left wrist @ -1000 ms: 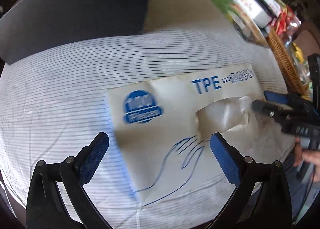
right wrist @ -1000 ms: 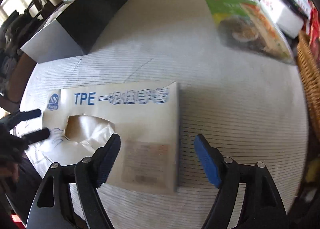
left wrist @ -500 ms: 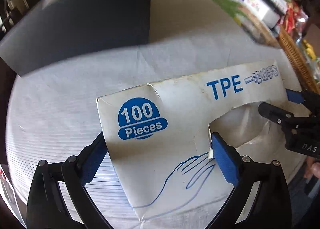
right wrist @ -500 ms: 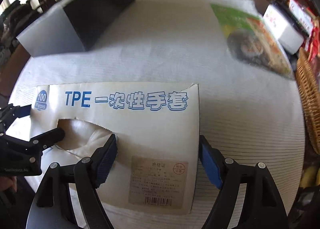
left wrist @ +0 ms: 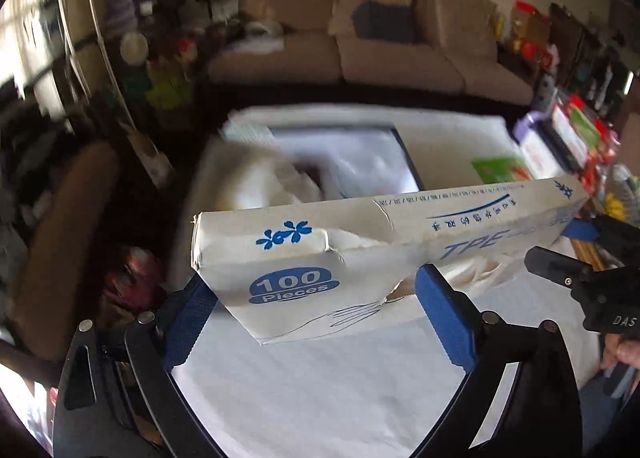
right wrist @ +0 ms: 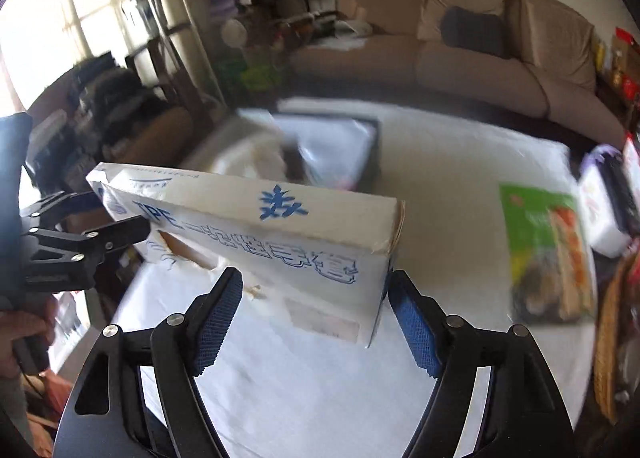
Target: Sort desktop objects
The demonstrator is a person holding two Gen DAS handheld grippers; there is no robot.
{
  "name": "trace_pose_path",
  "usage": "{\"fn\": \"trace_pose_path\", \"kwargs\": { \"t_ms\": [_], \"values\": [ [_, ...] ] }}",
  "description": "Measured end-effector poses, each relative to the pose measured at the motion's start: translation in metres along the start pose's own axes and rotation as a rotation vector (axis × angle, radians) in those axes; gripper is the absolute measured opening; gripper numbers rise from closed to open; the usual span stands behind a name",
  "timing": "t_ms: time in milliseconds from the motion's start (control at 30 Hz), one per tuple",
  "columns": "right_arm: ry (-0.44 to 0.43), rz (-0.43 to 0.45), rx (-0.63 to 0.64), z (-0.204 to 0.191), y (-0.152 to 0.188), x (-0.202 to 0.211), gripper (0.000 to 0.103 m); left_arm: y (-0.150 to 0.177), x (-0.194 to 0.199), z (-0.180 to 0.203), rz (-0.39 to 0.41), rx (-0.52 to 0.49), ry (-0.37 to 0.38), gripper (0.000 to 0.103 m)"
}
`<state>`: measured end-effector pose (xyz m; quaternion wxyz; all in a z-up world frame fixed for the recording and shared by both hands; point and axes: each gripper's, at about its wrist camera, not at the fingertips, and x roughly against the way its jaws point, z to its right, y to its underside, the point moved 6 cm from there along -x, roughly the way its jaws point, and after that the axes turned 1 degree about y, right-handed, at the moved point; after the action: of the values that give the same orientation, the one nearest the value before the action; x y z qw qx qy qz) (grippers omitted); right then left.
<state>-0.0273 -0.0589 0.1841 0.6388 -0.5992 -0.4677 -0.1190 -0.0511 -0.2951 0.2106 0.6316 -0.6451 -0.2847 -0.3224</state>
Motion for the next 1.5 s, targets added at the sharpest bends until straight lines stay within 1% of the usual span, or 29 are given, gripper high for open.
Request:
{"fn": "trace_pose_path", "kwargs": {
  "t_ms": [33,100,133,200,300,333,433,533,567,633,800,933,1267,1367,1400,1500],
  "values": [
    [0.000,0.016,0.006,-0.009,-0.018,-0.006,0.078,-0.007,-0.001,-0.007,0.005,-0.005,-0.012,0.097],
    [-0.011,0.014,-0.010,-0.016,-0.042,-0.029,0.078,-0.026,-0.015,-0.027,0.004,-0.015,-0.033,0.097],
    [-0.014,0.006,-0.029,-0.016,-0.050,-0.044,0.078,-0.030,-0.025,-0.030,-0.006,-0.012,-0.036,0.097],
    [-0.023,-0.029,-0.063,-0.018,-0.059,-0.076,0.078,-0.033,-0.060,-0.044,-0.078,-0.011,-0.045,0.097],
    [-0.041,-0.106,-0.103,-0.018,-0.061,-0.121,0.078,-0.027,-0.091,-0.058,-0.151,-0.035,-0.071,0.097],
    [-0.046,-0.130,-0.108,-0.020,-0.059,-0.134,0.078,-0.025,-0.103,-0.054,-0.162,-0.044,-0.075,0.097],
    [-0.051,-0.200,-0.083,-0.023,-0.052,-0.164,0.078,-0.015,-0.137,-0.059,-0.230,-0.063,-0.090,0.096],
    [-0.046,-0.229,-0.086,-0.020,-0.052,-0.185,0.078,-0.010,-0.168,-0.067,-0.285,-0.073,-0.107,0.096],
    [-0.040,-0.234,-0.089,-0.019,-0.053,-0.190,0.078,-0.010,-0.175,-0.067,-0.287,-0.080,-0.114,0.097],
    [-0.023,-0.240,-0.081,-0.016,-0.055,-0.200,0.078,-0.007,-0.185,-0.067,-0.281,-0.077,-0.119,0.098],
    [0.012,-0.232,-0.084,-0.006,-0.047,-0.211,0.078,-0.002,-0.198,-0.066,-0.269,-0.054,-0.098,0.098],
    [0.049,-0.225,-0.030,-0.013,-0.045,-0.218,0.078,0.004,-0.208,-0.073,-0.279,-0.039,-0.104,0.098],
    [0.059,-0.230,-0.012,-0.015,-0.042,-0.221,0.080,0.006,-0.222,-0.078,-0.306,-0.037,-0.122,0.098],
    [0.074,-0.245,0.019,-0.020,-0.040,-0.224,0.081,0.007,-0.227,-0.079,-0.321,-0.041,-0.125,0.100],
    [0.080,-0.255,0.035,-0.022,-0.039,-0.225,0.083,0.009,-0.230,-0.079,-0.335,-0.044,-0.122,0.101],
    [0.103,-0.325,0.144,-0.032,-0.033,-0.230,0.088,0.012,-0.231,-0.076,-0.361,-0.079,-0.127,0.102]
  ]
}}
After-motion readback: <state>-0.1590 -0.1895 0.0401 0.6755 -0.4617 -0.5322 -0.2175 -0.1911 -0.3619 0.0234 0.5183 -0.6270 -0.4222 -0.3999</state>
